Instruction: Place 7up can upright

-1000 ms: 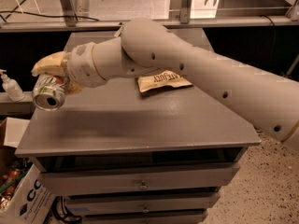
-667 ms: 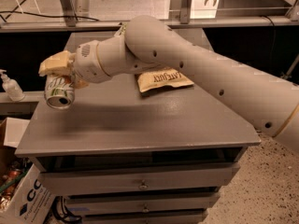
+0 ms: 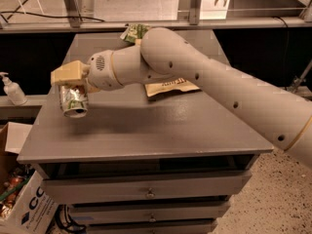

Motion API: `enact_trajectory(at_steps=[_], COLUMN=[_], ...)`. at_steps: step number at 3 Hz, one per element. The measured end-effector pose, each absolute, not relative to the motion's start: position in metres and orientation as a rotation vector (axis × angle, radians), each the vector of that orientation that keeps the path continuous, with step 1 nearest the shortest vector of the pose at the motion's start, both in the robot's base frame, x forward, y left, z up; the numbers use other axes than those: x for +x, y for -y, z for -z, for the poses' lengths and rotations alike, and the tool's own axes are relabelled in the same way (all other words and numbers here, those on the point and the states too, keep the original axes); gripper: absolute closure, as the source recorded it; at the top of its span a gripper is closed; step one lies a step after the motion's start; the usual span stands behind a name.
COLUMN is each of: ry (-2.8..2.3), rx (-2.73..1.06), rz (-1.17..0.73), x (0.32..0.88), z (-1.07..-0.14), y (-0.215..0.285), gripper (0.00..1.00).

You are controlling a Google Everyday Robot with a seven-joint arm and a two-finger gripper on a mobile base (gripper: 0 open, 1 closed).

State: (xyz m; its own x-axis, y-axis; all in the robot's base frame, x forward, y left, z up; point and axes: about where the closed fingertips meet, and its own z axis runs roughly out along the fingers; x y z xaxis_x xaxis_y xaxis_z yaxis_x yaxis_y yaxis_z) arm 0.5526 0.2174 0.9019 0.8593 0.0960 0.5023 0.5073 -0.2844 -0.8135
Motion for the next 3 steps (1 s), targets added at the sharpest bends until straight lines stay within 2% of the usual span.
enact_trajectory(at_steps=[1,3], ry=[0.521,0.752], rx=[-1.835,-1.703], rz=[0.492,0.800], x=[0.551,0.546], z=[-0.905,-0.895], y=[-0.219,-0.211], gripper=[1.00,1.00])
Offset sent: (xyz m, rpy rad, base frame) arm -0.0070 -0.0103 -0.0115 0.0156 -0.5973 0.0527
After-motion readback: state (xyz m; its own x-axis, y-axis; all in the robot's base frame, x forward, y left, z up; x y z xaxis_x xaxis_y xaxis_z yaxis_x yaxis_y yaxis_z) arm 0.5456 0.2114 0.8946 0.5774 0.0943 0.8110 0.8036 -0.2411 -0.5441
